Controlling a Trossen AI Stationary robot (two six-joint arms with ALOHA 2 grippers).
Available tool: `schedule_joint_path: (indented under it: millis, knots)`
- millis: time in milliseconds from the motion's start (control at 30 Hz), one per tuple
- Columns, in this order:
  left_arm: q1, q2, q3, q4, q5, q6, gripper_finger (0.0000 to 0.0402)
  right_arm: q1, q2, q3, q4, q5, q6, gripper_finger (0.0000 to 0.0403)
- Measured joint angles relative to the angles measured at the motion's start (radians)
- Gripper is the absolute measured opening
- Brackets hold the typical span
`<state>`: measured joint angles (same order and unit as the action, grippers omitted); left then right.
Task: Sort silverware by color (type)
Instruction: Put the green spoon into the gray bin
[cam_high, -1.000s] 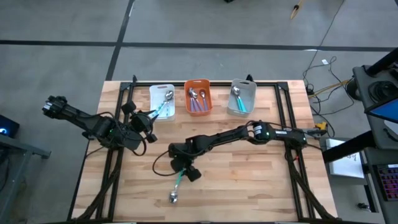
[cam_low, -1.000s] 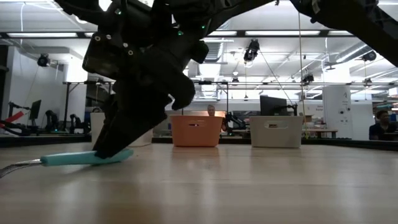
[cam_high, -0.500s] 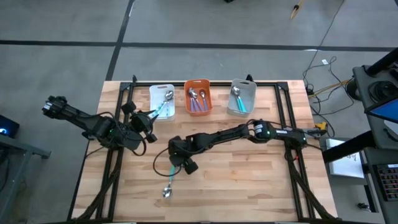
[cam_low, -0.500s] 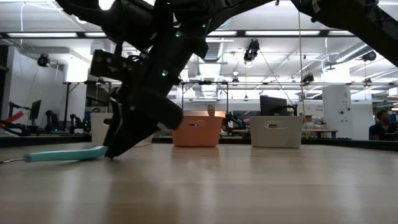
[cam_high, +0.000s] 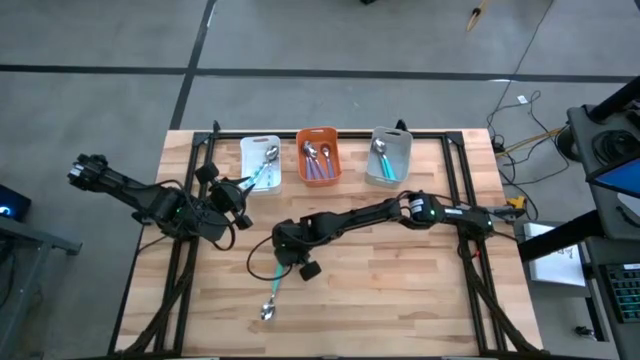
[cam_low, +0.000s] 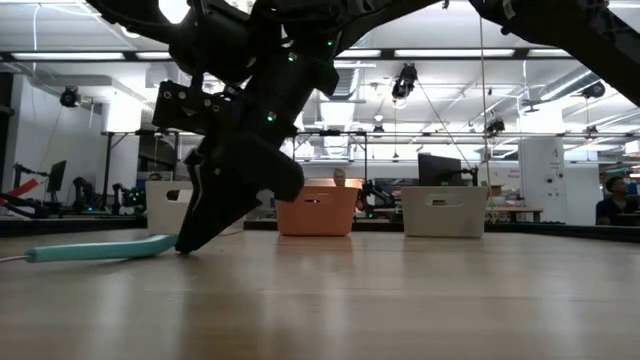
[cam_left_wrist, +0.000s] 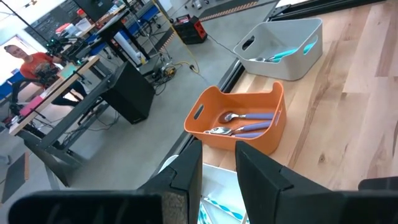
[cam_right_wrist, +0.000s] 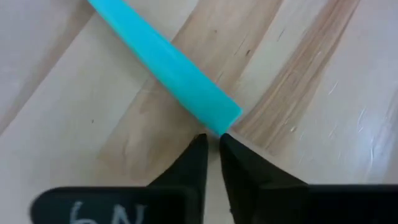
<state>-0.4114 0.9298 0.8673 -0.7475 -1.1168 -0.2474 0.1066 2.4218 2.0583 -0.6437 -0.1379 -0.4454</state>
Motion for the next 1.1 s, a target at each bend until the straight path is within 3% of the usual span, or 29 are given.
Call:
schedule_joint_path:
  millis: [167,567,700,1000,1100]
  knots:
    - [0.000,0.000,0.000,0.000,0.000,0.000,0.0078,0.001,-0.011,0.000,-0.082,-0.012,0.010,0.0011]
    - [0.000,0.000,0.000,0.000,0.000,0.003,0.0078,0.002,-0.067,-0.003,-0.092,0.041,0.025,0.0012]
    - [0.000,0.000,0.000,0.000,0.000,0.003,0.0078,0.017,-0.065,0.005,-0.046,0.029,0.026,0.0038]
    - [0.000,0.001,0.000,-0.001,0.000,0.004,0.0078,0.049,-0.055,-0.004,0.106,0.026,-0.023,0.0138]
    - [0.000,0.001,0.000,-0.001,0.000,0.004,0.0078,0.049,-0.048,-0.004,0.133,0.024,-0.058,0.0148]
